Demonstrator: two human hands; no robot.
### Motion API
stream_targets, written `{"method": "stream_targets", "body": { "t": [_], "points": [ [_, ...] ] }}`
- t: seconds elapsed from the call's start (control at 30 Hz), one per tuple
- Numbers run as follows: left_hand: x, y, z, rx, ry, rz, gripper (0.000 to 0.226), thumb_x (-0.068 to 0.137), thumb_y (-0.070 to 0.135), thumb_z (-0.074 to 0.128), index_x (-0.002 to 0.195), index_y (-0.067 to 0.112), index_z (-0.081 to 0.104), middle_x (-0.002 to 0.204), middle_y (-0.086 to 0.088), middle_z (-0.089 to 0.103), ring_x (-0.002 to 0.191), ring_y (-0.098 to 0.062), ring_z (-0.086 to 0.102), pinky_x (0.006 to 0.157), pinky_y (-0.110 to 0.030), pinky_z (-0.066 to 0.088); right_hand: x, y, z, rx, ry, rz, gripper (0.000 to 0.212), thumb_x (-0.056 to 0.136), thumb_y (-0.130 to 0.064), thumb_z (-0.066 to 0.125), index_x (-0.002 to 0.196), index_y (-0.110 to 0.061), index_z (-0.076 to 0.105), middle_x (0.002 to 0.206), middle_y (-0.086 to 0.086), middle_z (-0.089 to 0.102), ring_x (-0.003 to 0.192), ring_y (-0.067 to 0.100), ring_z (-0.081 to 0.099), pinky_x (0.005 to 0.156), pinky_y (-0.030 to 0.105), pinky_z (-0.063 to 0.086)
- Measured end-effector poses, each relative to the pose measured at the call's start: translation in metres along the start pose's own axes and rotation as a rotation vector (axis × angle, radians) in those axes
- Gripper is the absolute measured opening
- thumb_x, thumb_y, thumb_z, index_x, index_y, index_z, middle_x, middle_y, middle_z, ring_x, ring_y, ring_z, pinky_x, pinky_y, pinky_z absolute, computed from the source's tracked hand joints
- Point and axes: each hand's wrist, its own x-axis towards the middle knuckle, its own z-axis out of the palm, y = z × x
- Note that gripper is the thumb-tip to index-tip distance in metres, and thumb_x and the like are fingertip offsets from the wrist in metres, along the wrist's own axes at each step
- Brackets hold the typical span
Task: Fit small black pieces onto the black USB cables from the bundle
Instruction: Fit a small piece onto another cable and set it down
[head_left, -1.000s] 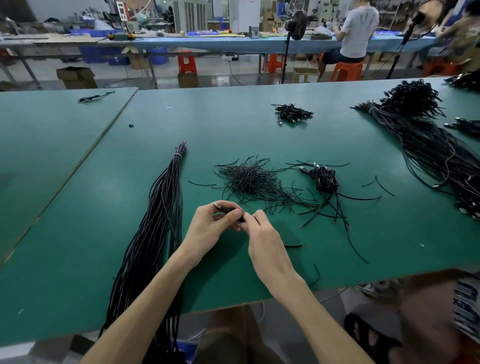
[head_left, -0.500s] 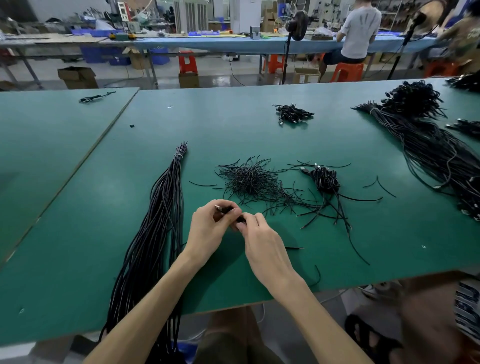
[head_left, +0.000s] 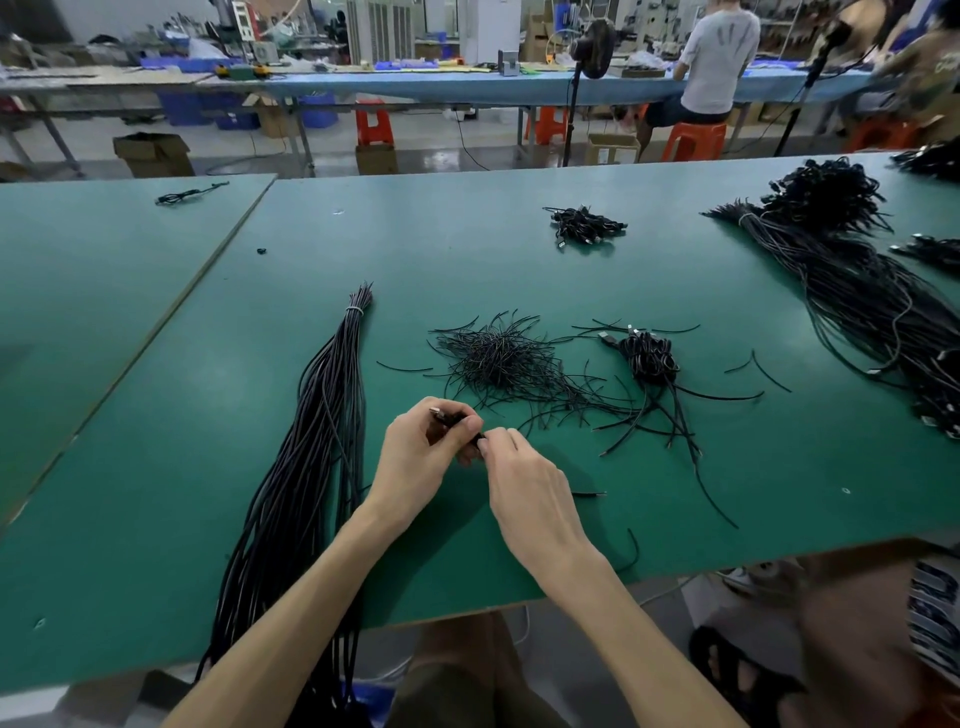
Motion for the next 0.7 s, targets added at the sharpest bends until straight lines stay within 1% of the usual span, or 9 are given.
{"method": "stream_targets", "body": {
  "t": [0.1,0.2,0.3,0.37,0.43,0.53,0.57,0.63,0.7],
  "points": [
    [0.002,-0.001,-0.003,-0.043,-0.055,-0.025,0.003,0.096,0.009,0.07,0.094,0.007,0.071,0.073,-0.006,0.074,0.062,-0.02,0.069,0.068,-0.028,0.057,0.001,0.001,-0.002,0.041,-0.025,0.02,0.025,0.113,-0.029,0.029,0.092,-0.021,0.041,0.083,-0.006,0.047,0.062,0.016,0.042,0.058,0.032,0.031],
    [0.003,0.0,-0.006,-0.139,-0.107,-0.06,0.005,0.095,0.01,0.071,0.098,0.005,0.073,0.077,-0.008,0.075,0.066,-0.02,0.069,0.07,-0.029,0.058,0.001,0.002,-0.004,0.123,-0.033,0.044,0.027,0.112,-0.029,0.03,0.088,-0.023,0.04,0.078,-0.011,0.043,0.059,0.01,0.04,0.057,0.033,0.028],
    [0.006,0.001,-0.011,-0.213,-0.179,-0.093,0.023,0.091,0.01,0.076,0.113,0.007,0.072,0.088,-0.01,0.077,0.073,-0.022,0.07,0.077,-0.028,0.058,0.003,0.006,-0.006,0.291,-0.006,0.097,0.033,0.112,-0.026,0.032,0.08,-0.024,0.04,0.074,-0.01,0.046,0.06,0.01,0.04,0.056,0.032,0.03],
    [0.008,0.001,-0.013,-0.179,-0.133,-0.086,0.03,0.089,0.005,0.075,0.119,0.007,0.07,0.096,-0.015,0.075,0.072,-0.021,0.071,0.076,-0.027,0.058,0.004,0.009,-0.009,0.421,0.026,0.155,0.035,0.113,-0.026,0.033,0.082,-0.02,0.048,0.071,-0.007,0.05,0.059,0.009,0.04,0.057,0.027,0.033],
    [0.012,-0.001,-0.015,-0.013,0.003,-0.079,0.021,0.094,0.001,0.07,0.113,0.008,0.071,0.1,-0.018,0.071,0.07,-0.017,0.07,0.069,-0.026,0.057,0.006,0.012,-0.011,0.51,0.057,0.21,0.036,0.113,-0.027,0.032,0.087,-0.017,0.054,0.066,-0.007,0.049,0.055,0.005,0.041,0.055,0.022,0.034],
    [0.019,-0.005,-0.024,0.372,0.166,-0.117,0.01,0.098,0.01,0.068,0.098,0.02,0.071,0.101,-0.004,0.063,0.074,-0.011,0.064,0.071,-0.02,0.049,0.007,0.013,-0.012,0.552,0.059,0.241,0.037,0.113,-0.028,0.032,0.09,-0.015,0.057,0.069,-0.006,0.053,0.055,0.0,0.043,0.057,0.018,0.036],
    [0.021,-0.006,-0.026,0.445,0.178,-0.12,0.009,0.098,0.014,0.069,0.096,0.023,0.07,0.1,0.0,0.061,0.076,-0.007,0.061,0.073,-0.02,0.048,0.007,0.013,-0.012,0.556,0.056,0.245,0.037,0.113,-0.028,0.031,0.09,-0.015,0.057,0.071,-0.006,0.054,0.056,0.0,0.044,0.057,0.018,0.036],
    [0.026,-0.005,-0.026,0.547,0.169,-0.117,0.004,0.098,0.021,0.069,0.096,0.023,0.067,0.1,0.007,0.056,0.079,-0.003,0.057,0.077,-0.026,0.049,0.007,0.013,-0.012,0.565,0.059,0.252,0.037,0.113,-0.028,0.031,0.091,-0.014,0.058,0.071,-0.007,0.053,0.055,0.0,0.044,0.056,0.017,0.036],
    [0.032,-0.003,-0.021,0.621,0.143,-0.127,0.008,0.098,0.028,0.069,0.1,0.021,0.067,0.102,0.007,0.055,0.083,-0.006,0.058,0.08,-0.031,0.049,0.007,0.013,-0.013,0.568,0.066,0.256,0.038,0.113,-0.028,0.032,0.091,-0.012,0.058,0.067,-0.01,0.049,0.053,0.0,0.043,0.055,0.017,0.035]
  ]
}}
